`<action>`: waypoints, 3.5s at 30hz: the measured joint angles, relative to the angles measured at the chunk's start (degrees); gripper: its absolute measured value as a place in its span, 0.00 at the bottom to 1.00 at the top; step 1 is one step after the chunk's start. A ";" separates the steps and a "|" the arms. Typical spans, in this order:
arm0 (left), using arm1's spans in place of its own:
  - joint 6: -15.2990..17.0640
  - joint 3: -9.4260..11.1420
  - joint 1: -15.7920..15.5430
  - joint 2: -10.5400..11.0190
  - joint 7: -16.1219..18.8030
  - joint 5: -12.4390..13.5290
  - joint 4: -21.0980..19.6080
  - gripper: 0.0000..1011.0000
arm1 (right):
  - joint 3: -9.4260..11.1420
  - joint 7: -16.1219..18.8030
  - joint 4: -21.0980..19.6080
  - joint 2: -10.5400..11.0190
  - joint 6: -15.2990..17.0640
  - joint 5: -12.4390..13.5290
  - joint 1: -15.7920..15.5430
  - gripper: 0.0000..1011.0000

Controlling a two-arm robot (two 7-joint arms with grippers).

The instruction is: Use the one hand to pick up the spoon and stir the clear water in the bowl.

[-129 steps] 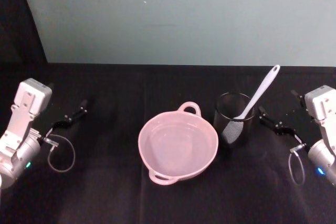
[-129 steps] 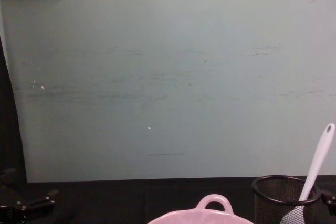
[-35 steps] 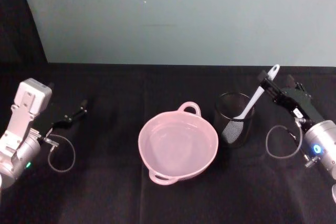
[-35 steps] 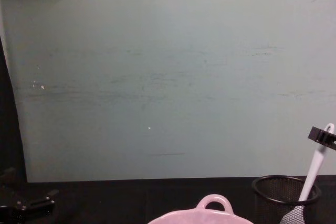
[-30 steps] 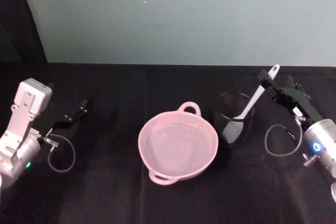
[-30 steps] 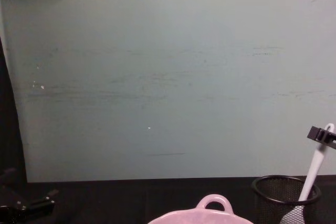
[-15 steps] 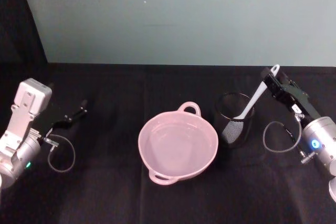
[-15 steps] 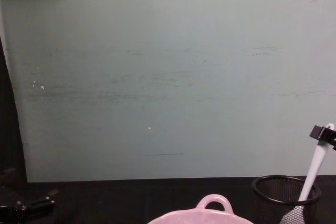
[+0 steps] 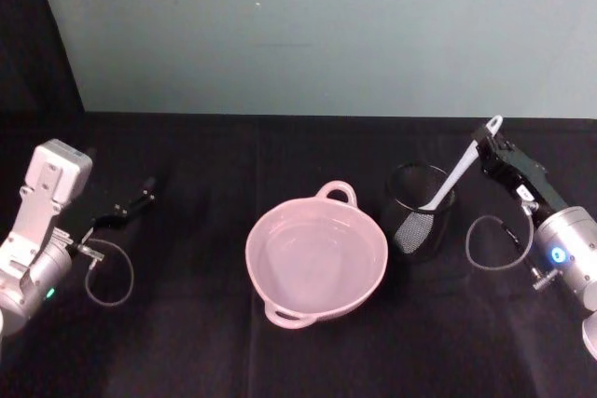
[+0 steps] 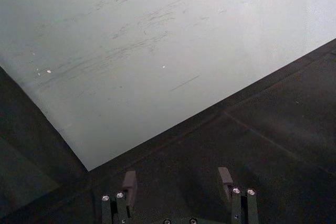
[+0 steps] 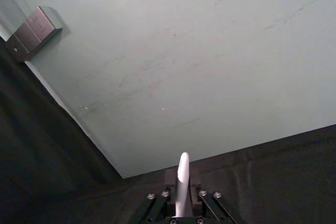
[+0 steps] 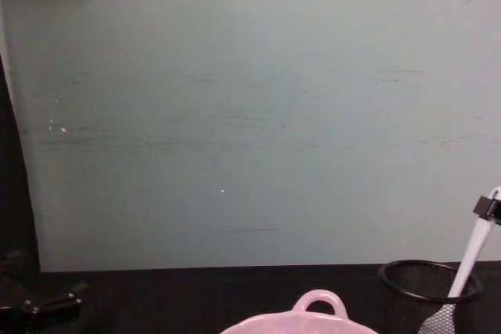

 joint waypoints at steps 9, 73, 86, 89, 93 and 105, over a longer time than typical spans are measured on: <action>0.00 0.00 0.00 0.00 0.00 0.00 0.00 0.99 | -0.53 0.10 -1.13 0.57 -0.96 -2.35 -0.24 0.12; 0.00 0.00 0.00 0.00 0.00 0.00 0.00 0.99 | -6.15 9.33 -16.77 13.45 10.56 -8.92 8.38 0.12; 0.00 0.00 0.00 0.00 0.00 0.00 0.00 0.99 | -6.06 9.35 -16.70 13.38 10.38 -8.98 8.29 0.12; 0.00 0.00 0.00 0.00 0.00 0.00 0.00 0.99 | -6.21 9.34 -16.71 13.44 10.28 -8.86 8.29 0.12; 0.00 0.00 0.00 0.00 0.00 0.00 0.00 0.99 | -7.56 9.41 -16.77 13.12 9.85 -8.40 8.74 0.12; 0.00 0.00 0.00 0.00 0.00 0.00 0.00 0.99 | -17.38 17.91 -12.08 10.69 8.37 -8.27 16.08 0.12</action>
